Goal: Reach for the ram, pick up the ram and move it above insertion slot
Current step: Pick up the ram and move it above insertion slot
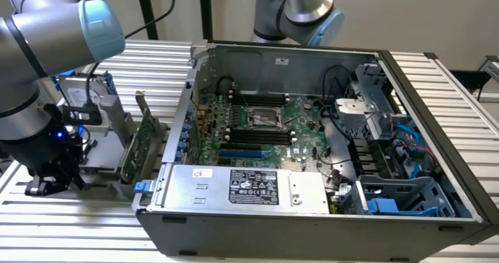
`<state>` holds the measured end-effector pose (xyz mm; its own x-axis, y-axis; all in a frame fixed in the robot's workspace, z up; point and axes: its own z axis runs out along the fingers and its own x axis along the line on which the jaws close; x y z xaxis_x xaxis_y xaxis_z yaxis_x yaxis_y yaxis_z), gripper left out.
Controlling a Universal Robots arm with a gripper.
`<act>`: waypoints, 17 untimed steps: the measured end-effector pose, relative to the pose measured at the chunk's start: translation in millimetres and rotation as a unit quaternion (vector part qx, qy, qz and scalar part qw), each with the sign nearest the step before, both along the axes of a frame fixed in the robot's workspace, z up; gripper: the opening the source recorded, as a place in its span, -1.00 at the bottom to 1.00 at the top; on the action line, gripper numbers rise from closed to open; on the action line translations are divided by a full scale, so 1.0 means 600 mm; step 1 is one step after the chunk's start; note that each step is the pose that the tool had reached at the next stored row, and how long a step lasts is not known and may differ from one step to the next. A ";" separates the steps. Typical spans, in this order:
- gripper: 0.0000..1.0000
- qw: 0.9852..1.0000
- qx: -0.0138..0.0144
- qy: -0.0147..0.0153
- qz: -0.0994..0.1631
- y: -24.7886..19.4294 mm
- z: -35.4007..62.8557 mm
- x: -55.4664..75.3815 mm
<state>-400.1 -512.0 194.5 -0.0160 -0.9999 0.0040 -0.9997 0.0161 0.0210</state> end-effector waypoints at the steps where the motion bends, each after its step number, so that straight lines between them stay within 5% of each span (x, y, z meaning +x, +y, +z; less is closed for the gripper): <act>1: -0.73 1.000 0.000 0.000 0.002 0.0000 0.000 0.000; 11: -0.73 1.000 0.000 0.000 0.009 0.0003 0.012 0.000; 17: -0.73 1.000 0.000 0.000 0.009 0.0004 0.042 0.000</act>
<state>-400.1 -511.7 219.9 0.0029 -1.0000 0.0039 -0.9998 -0.0028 0.0209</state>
